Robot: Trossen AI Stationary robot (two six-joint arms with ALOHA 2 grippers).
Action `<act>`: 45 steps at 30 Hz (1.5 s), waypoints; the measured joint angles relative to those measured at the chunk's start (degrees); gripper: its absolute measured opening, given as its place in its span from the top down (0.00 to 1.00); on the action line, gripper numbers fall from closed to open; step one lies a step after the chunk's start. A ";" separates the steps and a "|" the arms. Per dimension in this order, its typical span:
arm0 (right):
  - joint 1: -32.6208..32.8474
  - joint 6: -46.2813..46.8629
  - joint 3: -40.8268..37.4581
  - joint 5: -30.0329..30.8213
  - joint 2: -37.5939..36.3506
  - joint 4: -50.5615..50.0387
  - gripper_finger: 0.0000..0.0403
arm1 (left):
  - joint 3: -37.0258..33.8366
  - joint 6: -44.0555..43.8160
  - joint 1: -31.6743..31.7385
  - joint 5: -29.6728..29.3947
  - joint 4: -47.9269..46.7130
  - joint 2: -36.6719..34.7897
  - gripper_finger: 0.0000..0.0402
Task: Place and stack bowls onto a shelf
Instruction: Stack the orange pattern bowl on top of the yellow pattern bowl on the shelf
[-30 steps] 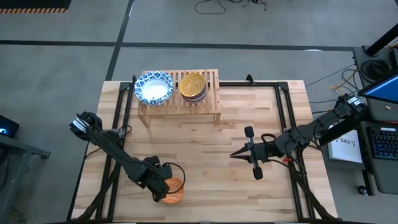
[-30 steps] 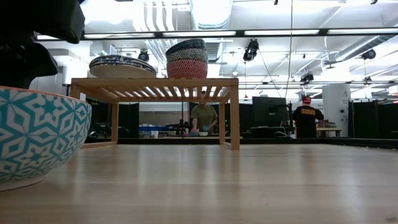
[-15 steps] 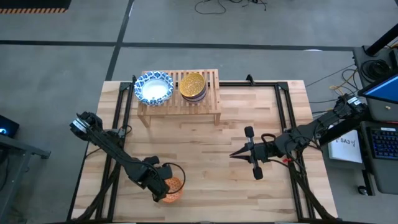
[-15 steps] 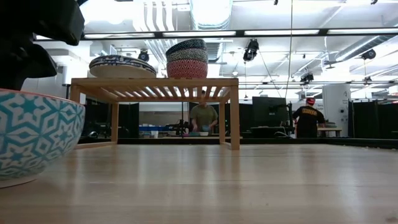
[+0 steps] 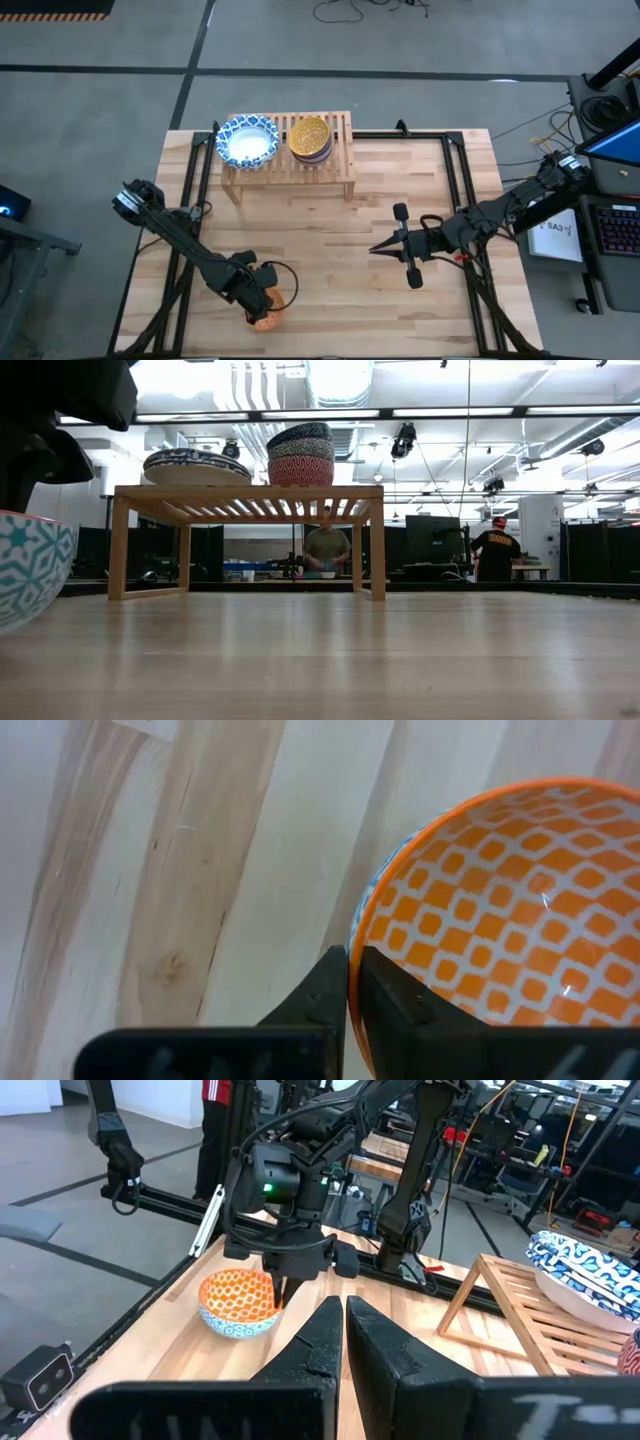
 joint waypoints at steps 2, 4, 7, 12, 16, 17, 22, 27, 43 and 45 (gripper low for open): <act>0.00 -0.02 -0.01 0.00 0.00 0.00 0.98 | 0.00 0.14 0.00 -0.28 0.08 -0.11 0.99; 0.00 0.00 -0.01 0.00 0.00 0.00 0.98 | 0.01 0.15 0.00 -0.87 0.03 -0.35 0.99; 0.00 -0.04 -0.01 0.00 0.00 0.00 0.98 | 0.00 0.56 0.00 -3.07 0.03 -0.96 1.00; 0.00 -0.07 -0.01 0.00 0.00 -0.09 0.98 | 0.00 1.75 0.04 -6.42 0.12 -2.16 1.00; 0.00 -0.04 -0.01 -0.01 0.00 -0.20 0.98 | 0.00 2.49 0.04 -7.89 0.58 -3.30 1.00; 0.00 -0.04 -0.01 0.00 0.00 -0.27 0.98 | 0.00 2.77 0.04 -8.41 0.55 -3.52 1.00; 0.00 -0.10 -0.01 0.00 0.00 -0.36 0.98 | 0.00 5.87 0.06 -12.19 1.46 -3.89 1.00; 0.00 0.00 -0.01 0.00 0.00 -0.42 0.98 | 0.00 8.60 0.68 -14.82 2.94 -3.89 1.00; 0.00 0.76 -0.01 -0.03 0.00 0.68 0.98 | -0.02 18.21 3.15 -21.94 12.70 -9.57 1.00; 0.00 1.28 -0.01 -0.02 0.00 0.66 0.98 | -0.02 18.21 3.63 -21.89 12.70 -11.03 1.00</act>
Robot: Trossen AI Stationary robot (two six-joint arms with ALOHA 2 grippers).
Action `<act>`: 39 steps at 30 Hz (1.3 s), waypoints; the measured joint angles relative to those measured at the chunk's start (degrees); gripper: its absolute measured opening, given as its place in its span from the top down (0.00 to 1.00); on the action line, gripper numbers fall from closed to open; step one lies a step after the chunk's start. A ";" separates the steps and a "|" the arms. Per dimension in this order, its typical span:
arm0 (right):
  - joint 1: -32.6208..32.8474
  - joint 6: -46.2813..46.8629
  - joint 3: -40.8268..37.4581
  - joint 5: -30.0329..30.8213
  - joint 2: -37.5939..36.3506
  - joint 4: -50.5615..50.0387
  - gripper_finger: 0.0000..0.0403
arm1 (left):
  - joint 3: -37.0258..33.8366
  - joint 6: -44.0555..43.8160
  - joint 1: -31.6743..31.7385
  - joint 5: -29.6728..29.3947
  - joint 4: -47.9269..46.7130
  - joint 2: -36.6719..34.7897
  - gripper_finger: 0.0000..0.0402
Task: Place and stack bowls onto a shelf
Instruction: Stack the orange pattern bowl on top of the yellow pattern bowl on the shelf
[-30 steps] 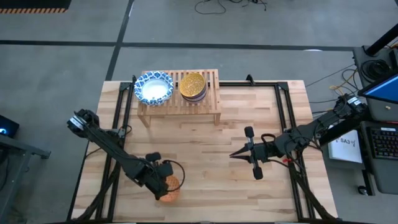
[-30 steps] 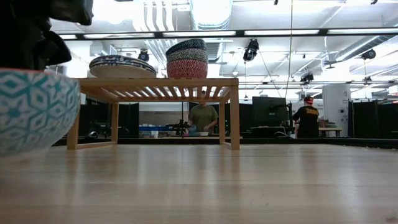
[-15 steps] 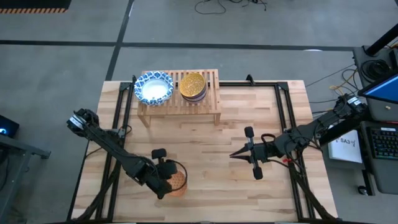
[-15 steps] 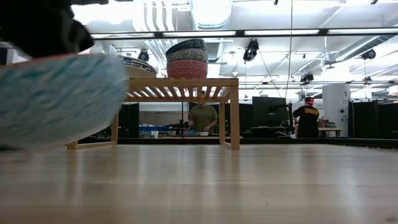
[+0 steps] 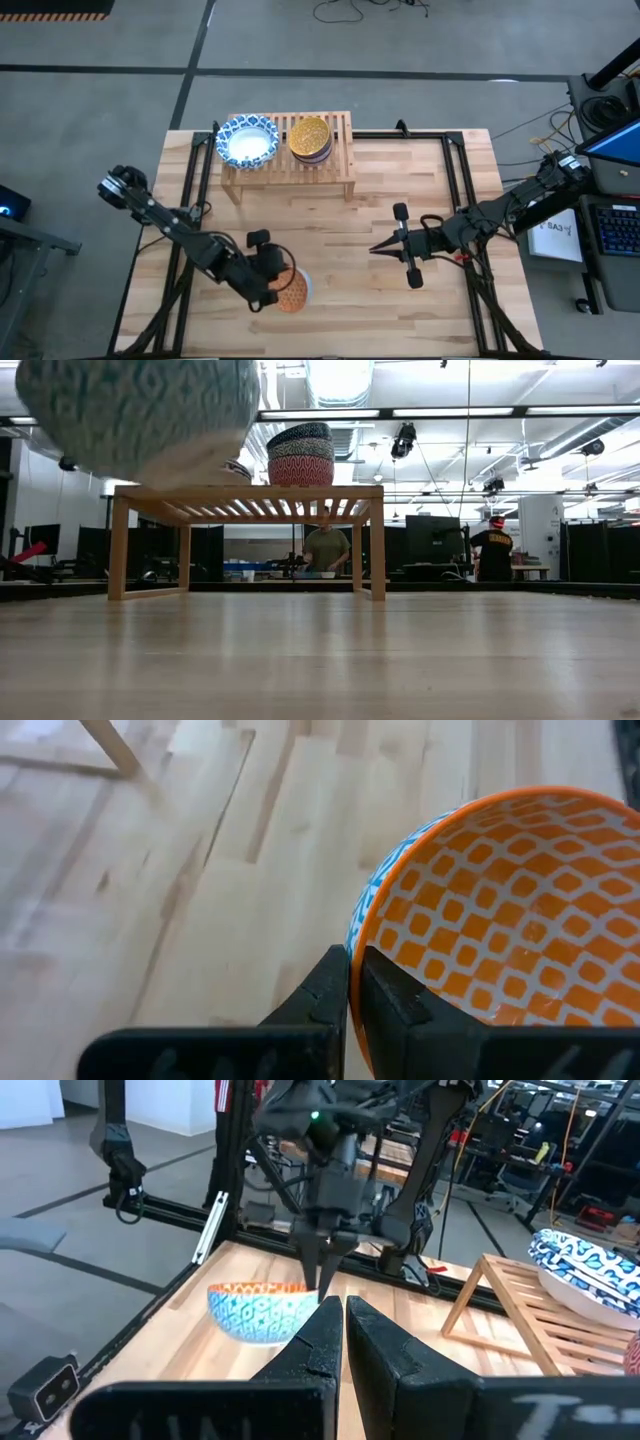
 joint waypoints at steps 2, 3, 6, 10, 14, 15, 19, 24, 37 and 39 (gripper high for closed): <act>0.00 0.29 0.00 0.00 0.01 0.07 0.98 | 0.00 0.06 0.59 0.08 0.00 -1.39 1.00; 0.00 0.29 0.00 0.00 0.26 0.21 0.98 | 0.00 0.36 0.90 0.02 -0.03 -2.04 1.00; 0.00 -0.31 0.00 -0.01 1.47 1.37 0.98 | 0.00 2.29 1.29 -1.48 -0.11 -3.24 1.00; 0.00 -2.81 0.00 0.00 3.83 3.66 0.98 | 0.00 4.44 1.54 -1.92 -0.30 -4.01 1.00; 0.00 -5.82 0.45 0.00 5.65 5.83 0.98 | 0.00 3.88 2.61 -2.36 -0.32 -4.11 1.00; 0.00 -6.17 0.98 0.00 6.12 5.88 0.98 | 0.00 3.42 3.02 -2.40 -0.33 -4.11 1.00; 0.00 -6.76 3.67 0.00 8.43 5.49 0.98 | 0.00 0.15 5.58 -2.79 -0.38 -4.11 1.00; -0.19 -9.10 9.19 -0.02 13.20 1.59 0.98 | 0.00 -2.21 9.31 -2.15 -0.38 -4.11 1.00; -1.26 -9.40 33.03 -0.28 29.49 -21.86 0.98 | 0.00 -0.09 15.72 2.95 -2.10 -4.11 1.00; -1.80 -9.46 36.21 -0.26 31.89 -24.81 0.98 | 0.00 -0.14 16.86 6.12 -3.34 -4.09 1.00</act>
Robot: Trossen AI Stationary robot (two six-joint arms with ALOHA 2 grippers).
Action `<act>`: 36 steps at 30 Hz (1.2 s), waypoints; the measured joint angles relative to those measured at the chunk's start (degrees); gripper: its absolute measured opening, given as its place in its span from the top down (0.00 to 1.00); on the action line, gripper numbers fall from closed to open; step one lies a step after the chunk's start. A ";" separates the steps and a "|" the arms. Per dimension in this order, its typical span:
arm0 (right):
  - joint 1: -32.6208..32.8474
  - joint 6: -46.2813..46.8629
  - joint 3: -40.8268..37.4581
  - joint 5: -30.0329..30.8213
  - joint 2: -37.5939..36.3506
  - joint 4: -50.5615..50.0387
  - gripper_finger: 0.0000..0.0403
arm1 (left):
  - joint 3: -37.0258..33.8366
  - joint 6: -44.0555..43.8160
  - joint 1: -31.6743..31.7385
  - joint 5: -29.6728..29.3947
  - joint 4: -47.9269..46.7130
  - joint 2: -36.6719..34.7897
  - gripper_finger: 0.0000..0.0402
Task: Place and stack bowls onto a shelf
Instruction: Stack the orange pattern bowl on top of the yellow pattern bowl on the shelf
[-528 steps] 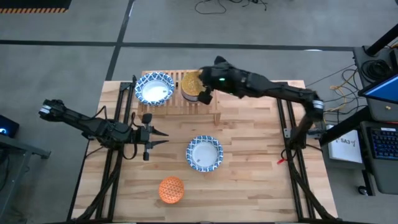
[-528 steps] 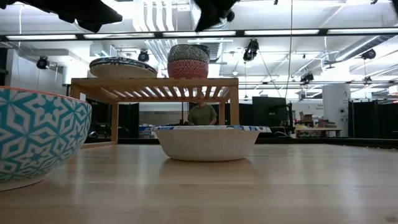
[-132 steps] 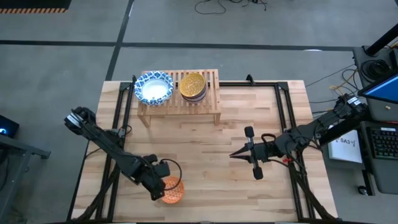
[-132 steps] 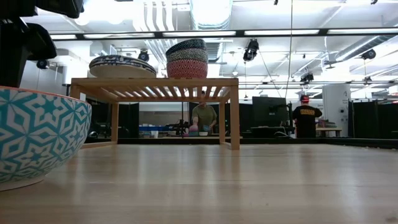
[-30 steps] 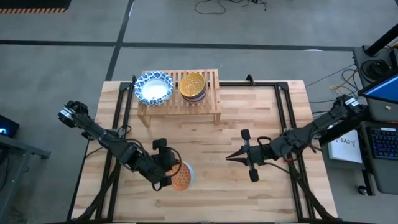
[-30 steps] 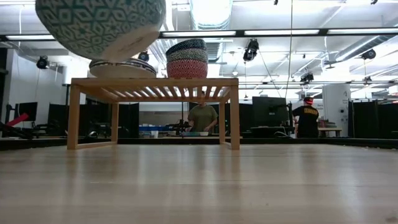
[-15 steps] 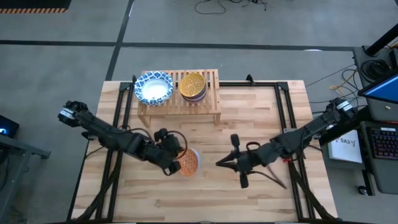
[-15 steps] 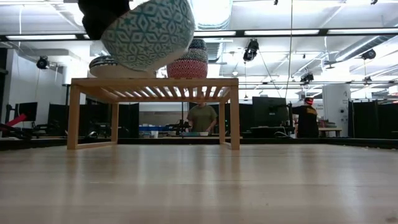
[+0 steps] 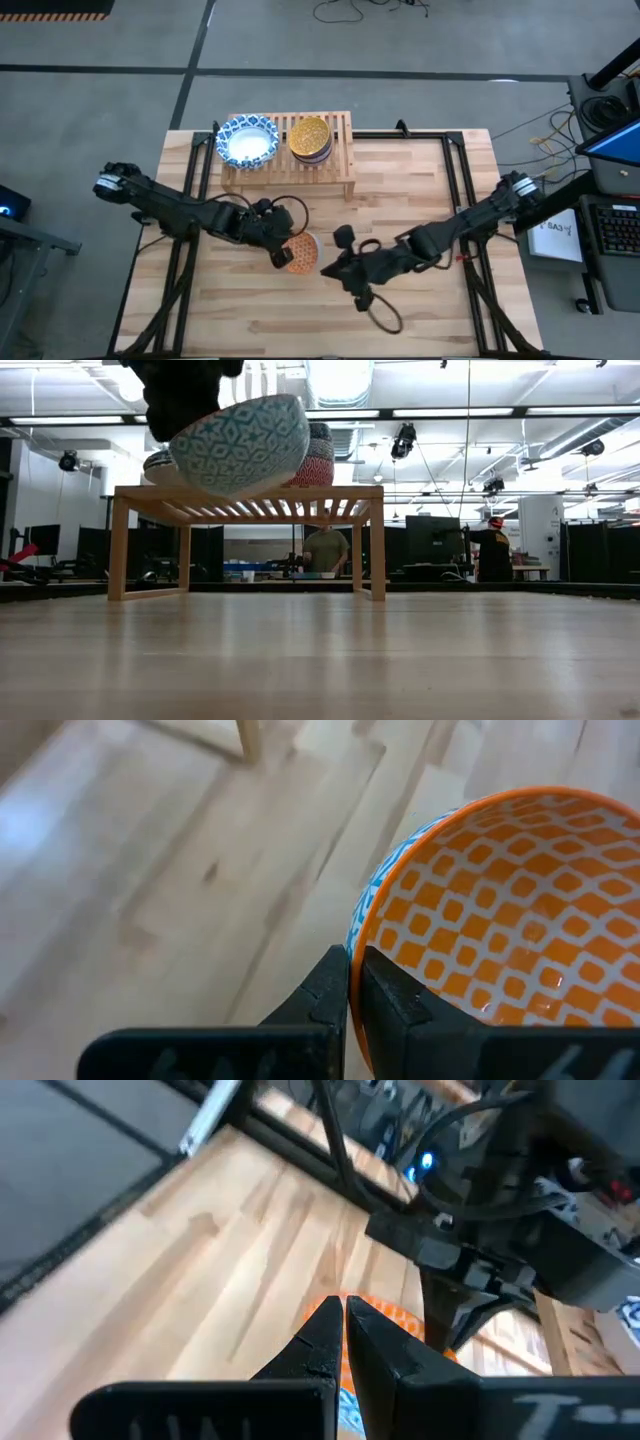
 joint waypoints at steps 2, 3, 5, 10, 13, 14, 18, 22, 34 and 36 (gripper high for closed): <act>-0.71 0.00 3.07 0.11 2.32 -2.73 0.98 | 0.00 -0.51 0.72 2.28 -1.04 0.12 1.00; -1.08 0.09 4.50 0.09 3.43 -4.10 0.98 | 0.00 -0.69 0.99 2.76 -1.62 0.16 1.00; -1.85 0.15 7.17 0.09 5.70 -7.04 0.97 | 0.00 -1.40 1.45 3.11 -2.25 0.24 1.00; -3.39 2.10 12.98 -3.04 10.47 -14.20 0.90 | 0.00 -1.65 1.87 3.13 -3.08 0.24 1.00; -4.20 3.57 16.34 -6.15 12.95 -17.33 0.81 | 0.00 -1.65 1.87 3.13 -3.36 0.24 1.00; -4.34 3.74 17.46 -6.27 13.92 -18.45 0.77 | 0.00 -1.65 1.88 3.15 -3.36 0.24 1.00; -4.78 0.18 20.79 -6.31 17.82 -21.62 0.63 | 0.00 -1.56 1.92 3.50 -3.38 0.24 1.00; -5.02 -8.17 22.41 -6.28 20.51 -24.01 0.53 | 0.00 -0.57 1.94 5.85 -3.34 0.24 1.00; -9.09 -21.88 22.41 -7.57 27.90 -23.22 0.50 | -0.05 -0.65 1.98 9.31 -1.12 0.31 1.00; -9.62 -22.38 22.39 -9.31 28.46 -23.45 0.51 | -0.07 -0.51 1.98 9.43 -0.70 0.33 1.00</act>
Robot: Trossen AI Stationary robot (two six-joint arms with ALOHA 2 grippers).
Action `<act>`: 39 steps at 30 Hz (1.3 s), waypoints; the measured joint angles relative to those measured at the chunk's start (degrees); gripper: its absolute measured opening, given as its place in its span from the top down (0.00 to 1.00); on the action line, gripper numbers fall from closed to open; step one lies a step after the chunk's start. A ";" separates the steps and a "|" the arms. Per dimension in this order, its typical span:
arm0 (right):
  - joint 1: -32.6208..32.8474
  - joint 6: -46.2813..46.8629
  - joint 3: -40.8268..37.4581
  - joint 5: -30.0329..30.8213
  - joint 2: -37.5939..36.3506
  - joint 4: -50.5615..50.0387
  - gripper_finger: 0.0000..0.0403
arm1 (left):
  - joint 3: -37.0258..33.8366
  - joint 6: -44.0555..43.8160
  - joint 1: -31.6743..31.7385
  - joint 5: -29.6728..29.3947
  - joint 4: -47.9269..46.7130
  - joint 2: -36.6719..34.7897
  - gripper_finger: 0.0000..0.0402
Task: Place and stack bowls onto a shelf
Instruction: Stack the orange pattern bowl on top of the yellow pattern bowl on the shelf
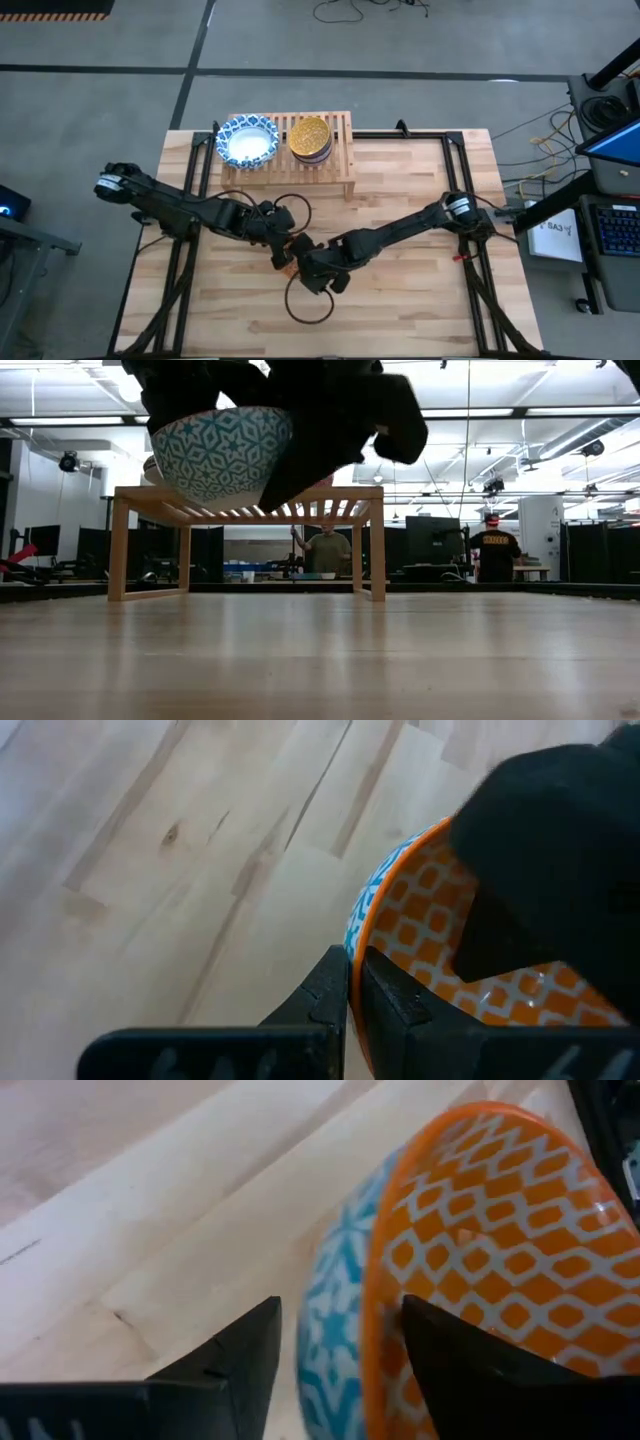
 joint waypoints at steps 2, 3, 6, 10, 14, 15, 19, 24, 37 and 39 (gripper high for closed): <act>-0.39 -0.17 -0.02 -0.83 0.10 0.33 0.55 | 0.00 0.44 -0.02 0.05 -0.12 0.00 1.00; -0.48 -0.21 -0.02 -1.11 0.08 0.33 0.58 | 0.00 0.59 -0.02 0.03 0.05 0.00 1.00; -0.55 -0.48 0.00 -1.51 -0.10 0.44 0.71 | 0.00 0.97 -0.01 -0.18 0.21 0.00 1.00; -0.25 -2.53 0.15 -2.17 -0.36 1.01 0.87 | 0.00 2.46 0.02 -0.30 0.92 0.00 1.00; -0.14 -3.09 0.08 -1.72 -0.45 1.17 0.87 | 0.00 2.62 0.02 -0.35 1.14 0.00 0.98; -0.14 -2.95 0.06 -1.59 -0.45 1.22 0.87 | 0.00 2.68 0.02 -0.37 1.23 0.00 0.97; -0.16 -1.24 -0.09 -1.46 -0.53 0.51 0.88 | 0.00 3.00 0.01 -0.81 1.12 -0.02 0.92; -0.63 1.20 -0.22 -0.08 -0.62 0.12 0.88 | 0.04 4.79 -0.27 -0.53 2.00 -0.11 0.85; -0.51 5.53 -0.22 -1.08 -3.91 -2.49 0.88 | 2.38 16.48 -0.72 -1.83 1.83 -0.32 0.47; -0.51 6.23 -0.33 -1.33 -4.65 -2.61 0.88 | 3.71 18.47 -0.79 -1.84 1.04 -0.32 0.43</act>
